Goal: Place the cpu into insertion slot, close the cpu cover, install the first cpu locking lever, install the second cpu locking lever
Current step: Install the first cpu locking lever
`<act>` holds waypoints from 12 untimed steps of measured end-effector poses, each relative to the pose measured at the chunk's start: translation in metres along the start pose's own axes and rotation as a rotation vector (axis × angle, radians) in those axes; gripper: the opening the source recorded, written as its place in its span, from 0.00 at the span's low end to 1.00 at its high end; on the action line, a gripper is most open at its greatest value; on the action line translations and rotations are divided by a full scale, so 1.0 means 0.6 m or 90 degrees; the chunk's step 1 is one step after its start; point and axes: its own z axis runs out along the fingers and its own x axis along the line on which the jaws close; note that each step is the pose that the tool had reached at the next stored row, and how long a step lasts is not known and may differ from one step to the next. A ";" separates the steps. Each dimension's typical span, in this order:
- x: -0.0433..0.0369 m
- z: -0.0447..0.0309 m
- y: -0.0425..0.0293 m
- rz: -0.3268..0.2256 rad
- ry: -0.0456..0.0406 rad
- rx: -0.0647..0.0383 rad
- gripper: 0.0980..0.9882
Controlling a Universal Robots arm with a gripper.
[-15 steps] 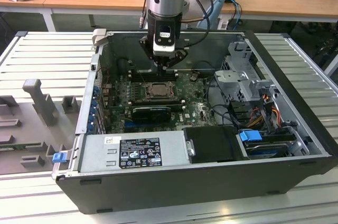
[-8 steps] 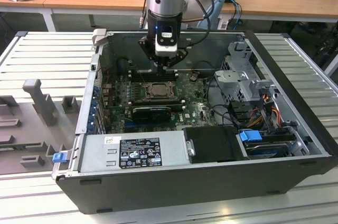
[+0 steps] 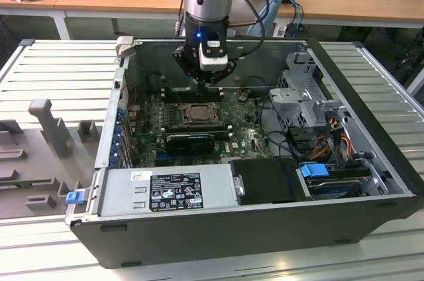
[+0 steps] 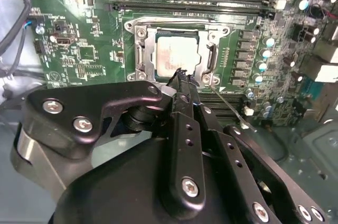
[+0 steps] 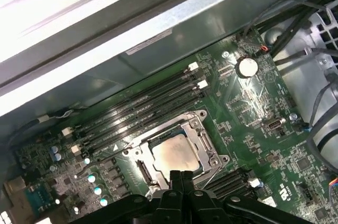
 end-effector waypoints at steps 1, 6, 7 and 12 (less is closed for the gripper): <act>0.000 0.000 0.000 -0.013 0.0001 0.000 0.01; 0.000 0.000 0.000 -0.091 0.0009 0.001 0.01; 0.000 0.000 0.000 -0.109 0.0011 0.001 0.01; 0.000 0.001 0.000 -0.205 0.0021 0.002 0.01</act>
